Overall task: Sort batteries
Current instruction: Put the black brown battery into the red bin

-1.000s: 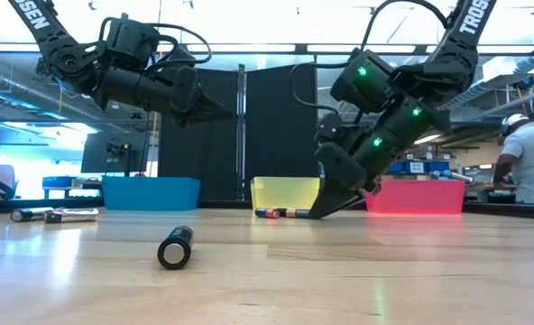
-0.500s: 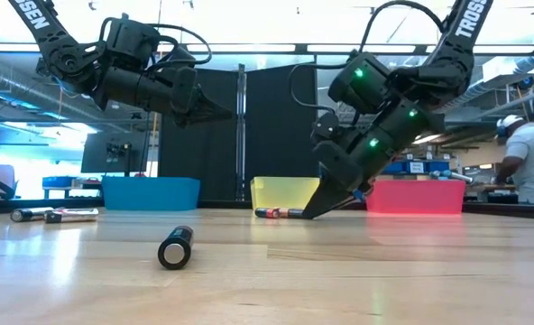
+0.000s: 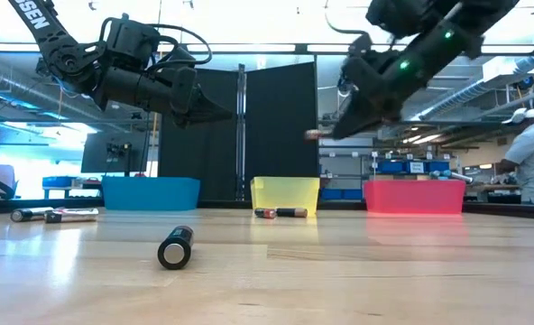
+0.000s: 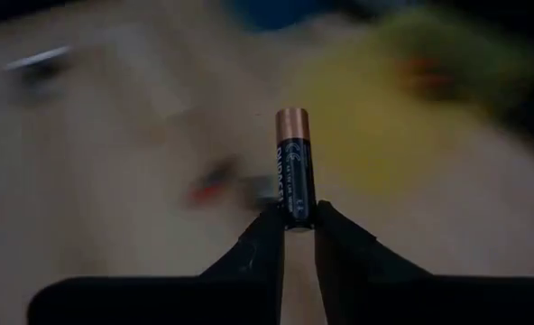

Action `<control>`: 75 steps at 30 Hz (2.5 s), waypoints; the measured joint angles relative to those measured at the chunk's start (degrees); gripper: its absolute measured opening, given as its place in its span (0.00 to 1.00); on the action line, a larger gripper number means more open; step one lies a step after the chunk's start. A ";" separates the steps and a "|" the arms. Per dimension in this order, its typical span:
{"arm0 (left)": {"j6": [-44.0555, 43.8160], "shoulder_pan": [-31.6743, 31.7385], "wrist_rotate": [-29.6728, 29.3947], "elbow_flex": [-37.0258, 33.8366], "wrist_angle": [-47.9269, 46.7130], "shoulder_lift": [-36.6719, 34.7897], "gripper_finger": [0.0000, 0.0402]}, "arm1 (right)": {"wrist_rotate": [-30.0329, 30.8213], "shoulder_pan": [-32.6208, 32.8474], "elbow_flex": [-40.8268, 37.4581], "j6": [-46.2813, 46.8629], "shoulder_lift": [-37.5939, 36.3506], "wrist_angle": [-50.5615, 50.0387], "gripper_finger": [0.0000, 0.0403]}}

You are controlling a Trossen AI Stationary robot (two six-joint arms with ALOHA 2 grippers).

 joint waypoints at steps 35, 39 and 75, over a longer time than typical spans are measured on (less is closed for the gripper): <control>-0.20 -0.02 -0.02 0.00 0.00 0.00 0.03 | 1.87 -36.54 -2.34 10.12 5.96 -10.86 0.19; -0.20 -0.01 -0.02 0.00 0.00 0.00 0.03 | 1.60 -36.55 -2.36 9.76 5.68 -10.86 0.23; 20.90 -23.18 13.13 16.36 -42.93 0.00 0.00 | -7.56 -8.26 -2.43 0.99 -6.30 -8.33 0.03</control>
